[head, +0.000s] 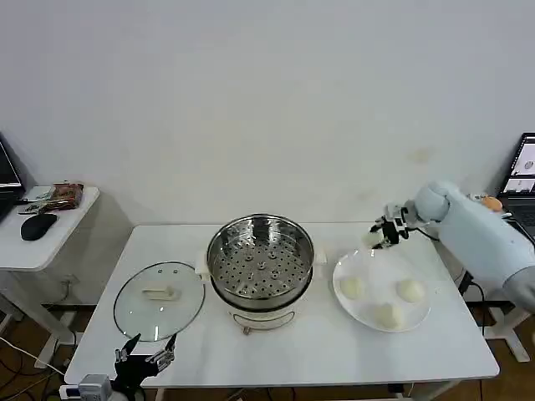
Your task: Take steamed baozi put them in steamer then cover it.
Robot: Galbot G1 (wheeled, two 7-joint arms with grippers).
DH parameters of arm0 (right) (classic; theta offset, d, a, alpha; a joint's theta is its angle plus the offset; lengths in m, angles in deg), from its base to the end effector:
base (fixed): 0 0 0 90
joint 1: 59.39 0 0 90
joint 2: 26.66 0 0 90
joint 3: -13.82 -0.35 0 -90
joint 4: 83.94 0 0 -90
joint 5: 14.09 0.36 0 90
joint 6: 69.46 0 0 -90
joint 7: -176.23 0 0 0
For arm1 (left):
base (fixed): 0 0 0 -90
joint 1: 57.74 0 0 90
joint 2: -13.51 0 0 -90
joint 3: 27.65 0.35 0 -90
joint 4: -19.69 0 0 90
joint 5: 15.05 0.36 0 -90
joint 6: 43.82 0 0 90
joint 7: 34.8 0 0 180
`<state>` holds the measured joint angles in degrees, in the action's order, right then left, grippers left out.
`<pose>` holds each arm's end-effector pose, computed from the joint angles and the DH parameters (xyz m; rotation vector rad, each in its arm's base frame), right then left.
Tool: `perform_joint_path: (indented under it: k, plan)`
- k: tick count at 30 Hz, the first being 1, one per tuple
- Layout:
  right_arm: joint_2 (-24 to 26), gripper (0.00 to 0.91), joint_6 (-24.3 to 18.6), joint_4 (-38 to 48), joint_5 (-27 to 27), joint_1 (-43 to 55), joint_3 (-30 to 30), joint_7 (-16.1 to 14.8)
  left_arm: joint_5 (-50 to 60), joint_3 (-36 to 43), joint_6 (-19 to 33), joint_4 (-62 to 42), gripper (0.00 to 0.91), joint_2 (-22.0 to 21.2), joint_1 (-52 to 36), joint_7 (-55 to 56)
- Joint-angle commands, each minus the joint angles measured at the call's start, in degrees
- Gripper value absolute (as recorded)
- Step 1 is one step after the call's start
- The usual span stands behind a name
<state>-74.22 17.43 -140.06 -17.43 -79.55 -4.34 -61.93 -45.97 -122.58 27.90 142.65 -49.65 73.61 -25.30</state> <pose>0.5935 -0.1620 -0.1187 1.2993 -1.6480 1.5664 0.1428 0.0928 -0.2933 -0.0387 -2.6430 0.0581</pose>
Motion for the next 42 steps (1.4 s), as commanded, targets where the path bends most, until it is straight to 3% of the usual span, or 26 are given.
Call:
perform_joint_path:
  k: [1,9,18,28,42]
  plan:
    - [2.85,0.524,-0.62,-11.14,9.24,9.65,7.81,0.21,0.07,0.29,0.06,-0.17,0.907,0.10,0.11,0.01]
    - [-1.78,0.514,-4.98,-11.63,13.10,18.52,15.08,1.37,0.00,0.51,0.12,0.13,0.907,0.63,0.23,0.09]
    - [-9.21,0.514,-13.55,-7.98,16.64,21.99,18.98,1.62,0.06,0.88,0.08,1.25,0.907,0.14,0.11,0.14]
    - [-16.09,0.524,-20.25,-5.07,14.20,23.27,21.56,1.43,-0.03,0.64,0.13,1.61,0.907,0.07,0.01,0.09]
    - [-20.08,0.524,-26.52,-5.45,9.10,21.72,24.89,2.19,-0.03,0.33,0.13,2.15,0.907,0.48,0.05,0.24]
